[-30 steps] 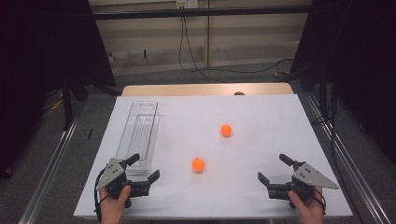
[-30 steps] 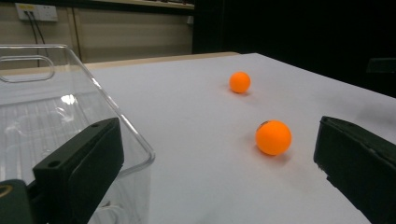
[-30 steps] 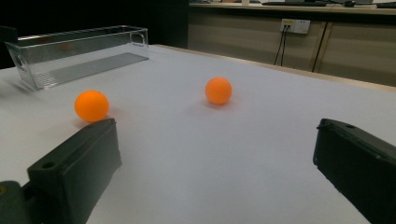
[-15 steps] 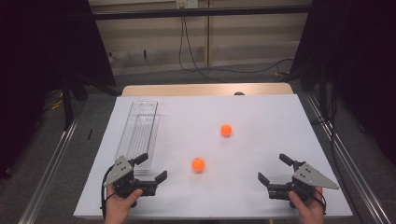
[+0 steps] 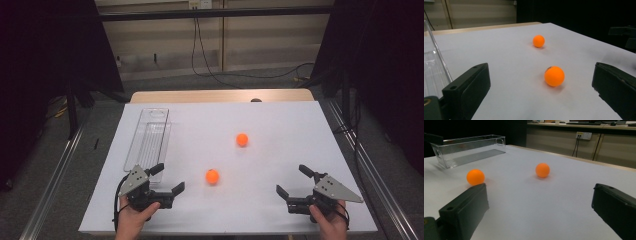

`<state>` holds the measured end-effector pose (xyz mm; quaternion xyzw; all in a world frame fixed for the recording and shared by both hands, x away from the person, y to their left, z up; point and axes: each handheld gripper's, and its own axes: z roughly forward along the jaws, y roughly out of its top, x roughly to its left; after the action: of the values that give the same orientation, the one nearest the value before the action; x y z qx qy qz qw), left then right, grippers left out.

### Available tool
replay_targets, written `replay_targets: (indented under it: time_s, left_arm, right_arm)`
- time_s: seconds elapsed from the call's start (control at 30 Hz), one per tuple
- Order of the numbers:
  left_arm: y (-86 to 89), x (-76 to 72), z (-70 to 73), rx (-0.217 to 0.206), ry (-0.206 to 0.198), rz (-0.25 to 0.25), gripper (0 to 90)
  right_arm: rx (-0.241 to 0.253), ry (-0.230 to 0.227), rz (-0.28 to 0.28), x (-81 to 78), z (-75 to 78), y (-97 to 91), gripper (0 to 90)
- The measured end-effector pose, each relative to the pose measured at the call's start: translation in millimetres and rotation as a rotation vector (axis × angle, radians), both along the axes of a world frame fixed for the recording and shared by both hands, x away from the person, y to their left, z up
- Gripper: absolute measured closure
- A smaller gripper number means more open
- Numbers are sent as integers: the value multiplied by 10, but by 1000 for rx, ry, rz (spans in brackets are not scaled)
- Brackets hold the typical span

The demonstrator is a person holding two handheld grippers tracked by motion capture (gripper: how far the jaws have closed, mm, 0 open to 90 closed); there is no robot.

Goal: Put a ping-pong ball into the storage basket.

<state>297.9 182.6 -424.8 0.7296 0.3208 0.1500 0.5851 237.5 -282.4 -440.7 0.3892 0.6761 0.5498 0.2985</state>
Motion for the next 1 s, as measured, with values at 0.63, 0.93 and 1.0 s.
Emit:
replay_targets:
  time_s: [0.63, 0.93, 1.0]
  left_arm:
    - [-130, 26, 47, 31, -3, -19, 24]
    - [-222, 46, 33, 71, 9, -36, 27]
    - [-236, 57, 33, 73, 11, -38, 28]
  right_arm:
    - [-1, -3, -5, -4, 5, -17, 4]
    - [0, -4, -7, -5, 5, -16, 4]
    - [0, -3, -6, -5, 5, -18, 4]
